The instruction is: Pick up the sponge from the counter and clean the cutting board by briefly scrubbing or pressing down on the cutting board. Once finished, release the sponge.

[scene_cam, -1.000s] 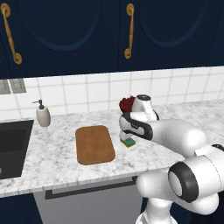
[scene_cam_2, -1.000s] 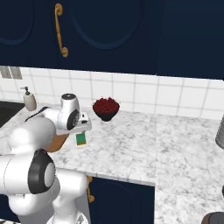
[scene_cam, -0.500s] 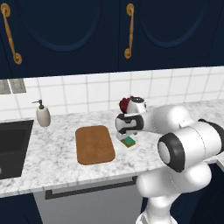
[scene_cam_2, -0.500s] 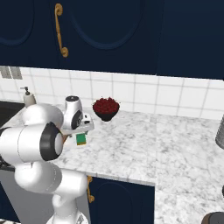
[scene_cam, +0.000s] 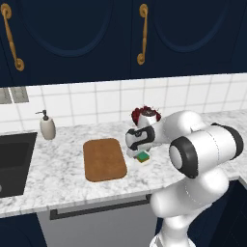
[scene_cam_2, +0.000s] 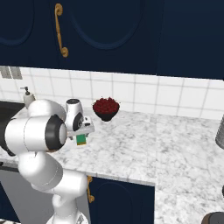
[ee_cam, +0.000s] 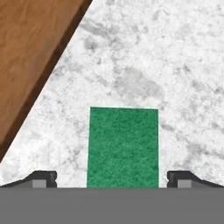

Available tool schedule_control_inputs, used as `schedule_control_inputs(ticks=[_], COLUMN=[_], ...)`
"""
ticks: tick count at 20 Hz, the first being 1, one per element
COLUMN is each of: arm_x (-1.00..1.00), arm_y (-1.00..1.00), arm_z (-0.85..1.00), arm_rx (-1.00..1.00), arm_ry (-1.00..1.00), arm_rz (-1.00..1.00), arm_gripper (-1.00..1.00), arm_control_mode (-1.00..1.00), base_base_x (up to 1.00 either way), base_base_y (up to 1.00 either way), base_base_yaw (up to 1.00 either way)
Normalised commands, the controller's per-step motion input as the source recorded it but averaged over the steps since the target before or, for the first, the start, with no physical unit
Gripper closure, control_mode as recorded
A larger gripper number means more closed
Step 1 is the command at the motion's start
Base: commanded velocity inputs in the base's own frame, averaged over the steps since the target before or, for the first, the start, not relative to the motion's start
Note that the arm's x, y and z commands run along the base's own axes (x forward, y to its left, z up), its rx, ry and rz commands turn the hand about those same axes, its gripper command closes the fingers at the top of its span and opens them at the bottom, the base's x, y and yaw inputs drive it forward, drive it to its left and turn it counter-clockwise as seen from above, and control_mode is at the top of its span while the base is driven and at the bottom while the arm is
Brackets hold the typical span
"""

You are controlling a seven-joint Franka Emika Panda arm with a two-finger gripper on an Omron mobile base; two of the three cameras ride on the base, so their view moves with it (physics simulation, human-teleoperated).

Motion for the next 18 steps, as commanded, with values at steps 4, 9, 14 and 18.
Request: schedule_control_inputs(ticks=[4,9,14,18], arm_x=[0.00,0.08,0.05,0.00], arm_y=[-0.04,0.00,0.00,0.00], arm_z=[-0.07,-0.19,-0.17,-0.10], arm_rx=[0.00,0.00,0.00,0.00], arm_ry=[0.00,0.00,0.00,0.00], arm_rz=[0.00,0.00,0.00,0.00], arm_gripper=[-1.00,-1.00,-1.00,1.00], arm_control_mode=[-1.00,-1.00,-1.00,-1.00], base_base_x=[0.00,0.00,0.00,0.00], base_base_y=[0.00,0.00,0.00,0.00], base_base_yaw=[0.00,0.00,0.00,0.00])
